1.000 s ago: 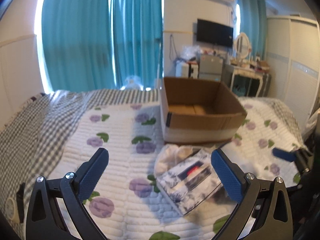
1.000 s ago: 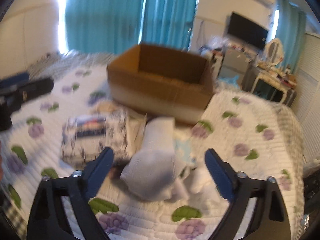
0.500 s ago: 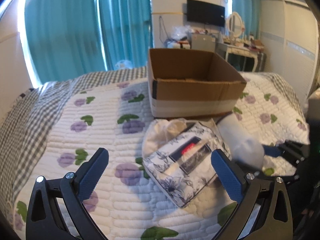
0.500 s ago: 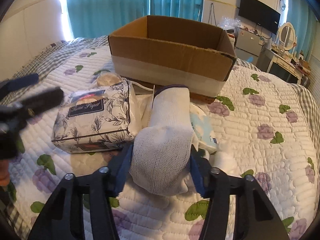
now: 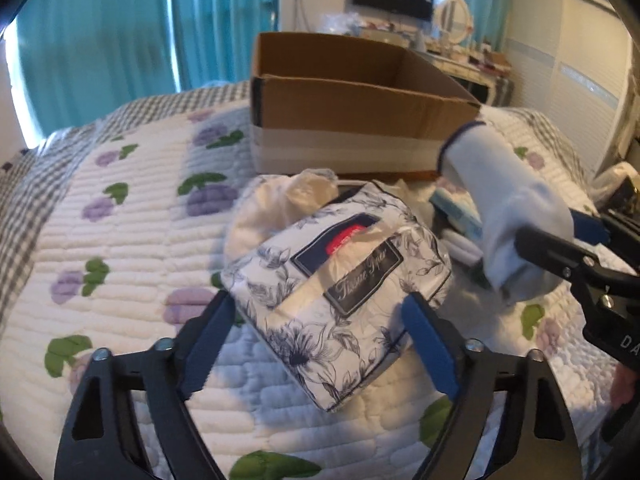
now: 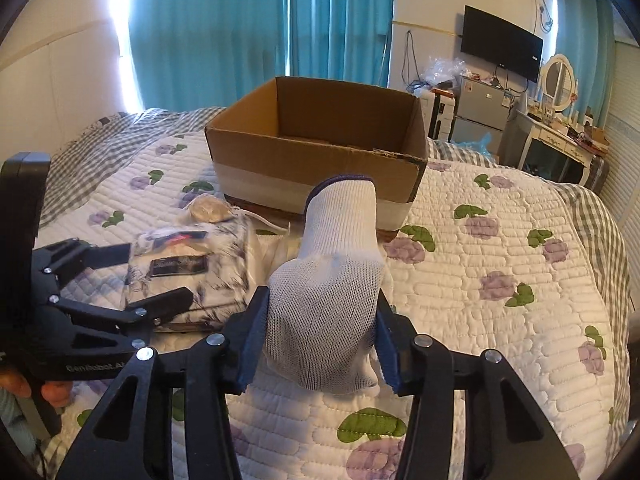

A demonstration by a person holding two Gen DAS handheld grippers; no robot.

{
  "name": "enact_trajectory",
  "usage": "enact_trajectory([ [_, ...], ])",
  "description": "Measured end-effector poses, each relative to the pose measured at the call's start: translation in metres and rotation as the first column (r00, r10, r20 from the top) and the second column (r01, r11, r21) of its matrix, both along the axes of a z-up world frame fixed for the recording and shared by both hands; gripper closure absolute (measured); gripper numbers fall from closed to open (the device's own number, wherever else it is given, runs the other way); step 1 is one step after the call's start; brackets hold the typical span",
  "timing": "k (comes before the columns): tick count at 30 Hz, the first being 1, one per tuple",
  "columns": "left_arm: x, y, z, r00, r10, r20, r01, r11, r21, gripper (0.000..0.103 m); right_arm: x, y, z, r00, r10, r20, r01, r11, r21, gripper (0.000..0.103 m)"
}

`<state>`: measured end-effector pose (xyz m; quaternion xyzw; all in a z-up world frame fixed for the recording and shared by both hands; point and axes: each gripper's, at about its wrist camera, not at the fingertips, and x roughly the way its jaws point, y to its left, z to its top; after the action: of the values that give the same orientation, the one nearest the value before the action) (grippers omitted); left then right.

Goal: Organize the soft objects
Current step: 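Grasp the white glove with the right tool while the left tool grasps the floral tissue pack, then carry both items into the cardboard box and open both tools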

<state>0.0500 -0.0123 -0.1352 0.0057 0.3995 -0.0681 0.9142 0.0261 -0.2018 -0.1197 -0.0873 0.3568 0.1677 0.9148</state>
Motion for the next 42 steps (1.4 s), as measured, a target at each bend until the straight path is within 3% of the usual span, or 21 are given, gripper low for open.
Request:
enact_trajectory([
  [3, -0.001, -0.006, -0.002, 1.0, -0.027, -0.003, 0.027, 1.0, 0.011, 0.042, -0.001, -0.001, 0.002, 1.0, 0.003, -0.002, -0.003, 1.0, 0.013, 0.055],
  [5, -0.002, -0.006, -0.003, 1.0, -0.028, 0.0, 0.028, 0.999, 0.018, 0.063, -0.003, -0.001, 0.006, 1.0, 0.009, -0.001, -0.009, 1.0, 0.029, 0.055],
  [11, -0.008, 0.006, 0.01, 1.0, 0.011, 0.01, -0.011, 0.999, -0.031, 0.084, -0.015, -0.003, 0.027, 0.999, 0.013, 0.031, -0.015, 0.998, 0.055, 0.055],
  [19, -0.036, -0.004, 0.05, 0.993, 0.068, 0.095, -0.069, 0.998, 0.014, 0.09, -0.036, -0.011, 0.064, 0.995, 0.008, 0.097, -0.016, 0.997, 0.081, 0.055],
  [31, -0.044, -0.029, 0.131, 0.966, -0.012, 0.257, -0.022, 0.992, 0.127, 0.093, -0.04, -0.017, 0.117, 0.979, 0.021, 0.202, -0.039, 0.995, 0.088, 0.055],
  [35, -0.027, -0.038, 0.159, 0.952, -0.041, 0.304, -0.008, 0.988, 0.157, 0.093, -0.019, -0.02, 0.132, 0.972, 0.027, 0.233, -0.043, 0.997, 0.066, 0.055],
  [42, 0.048, -0.052, 0.189, 0.943, -0.071, 0.325, 0.017, 0.986, 0.165, 0.093, 0.054, -0.03, 0.154, 0.971, 0.024, 0.238, -0.046, 0.995, 0.09, 0.054],
])
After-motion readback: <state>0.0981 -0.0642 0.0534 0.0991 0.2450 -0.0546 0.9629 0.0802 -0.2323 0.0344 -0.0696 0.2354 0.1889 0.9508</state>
